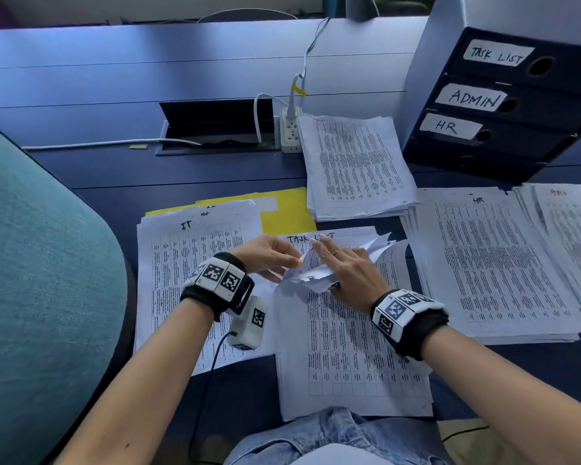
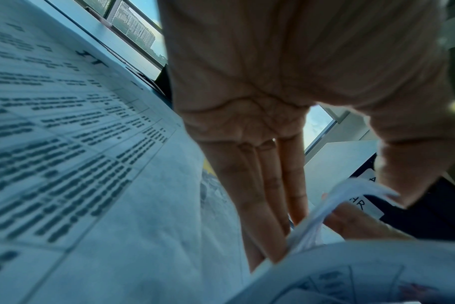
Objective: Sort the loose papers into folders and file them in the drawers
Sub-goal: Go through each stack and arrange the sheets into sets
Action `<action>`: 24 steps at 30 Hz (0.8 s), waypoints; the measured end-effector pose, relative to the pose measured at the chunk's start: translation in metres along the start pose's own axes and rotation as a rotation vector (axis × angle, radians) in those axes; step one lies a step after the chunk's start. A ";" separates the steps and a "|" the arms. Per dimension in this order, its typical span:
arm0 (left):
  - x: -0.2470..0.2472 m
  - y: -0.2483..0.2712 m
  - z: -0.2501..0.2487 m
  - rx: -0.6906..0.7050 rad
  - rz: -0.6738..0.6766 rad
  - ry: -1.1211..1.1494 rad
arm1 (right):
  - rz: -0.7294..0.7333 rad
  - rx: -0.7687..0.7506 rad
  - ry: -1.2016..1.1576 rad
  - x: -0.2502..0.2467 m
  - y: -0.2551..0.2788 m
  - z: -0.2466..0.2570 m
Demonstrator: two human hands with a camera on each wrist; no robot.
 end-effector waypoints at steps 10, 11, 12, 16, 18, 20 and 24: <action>-0.007 -0.002 0.004 0.001 -0.068 0.096 | 0.023 -0.006 -0.088 -0.002 0.003 0.001; -0.006 -0.001 0.004 0.011 -0.070 0.092 | 0.017 -0.012 -0.087 -0.002 0.003 0.002; -0.007 -0.001 0.004 0.021 -0.078 0.088 | 0.007 -0.022 -0.088 -0.004 0.002 0.002; -0.006 0.000 0.005 0.048 -0.127 0.089 | -0.072 -0.086 -0.032 -0.013 0.001 0.010; -0.011 -0.001 0.010 0.040 -0.208 0.081 | -0.156 -0.100 0.029 -0.021 0.003 0.014; -0.018 0.000 0.012 0.028 -0.308 0.064 | -0.254 -0.122 0.029 -0.031 0.010 0.018; -0.021 -0.001 0.018 0.014 -0.382 0.039 | -0.297 -0.187 0.112 -0.031 0.030 0.029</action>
Point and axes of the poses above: each hand's wrist, its own y-axis away from the middle knuckle, its own x-axis out of the palm, z = x × y, the point moved 9 cm from there along -y, towards the middle knuckle, and after that the axes turned 1 degree about z, right-handed, at the moved point
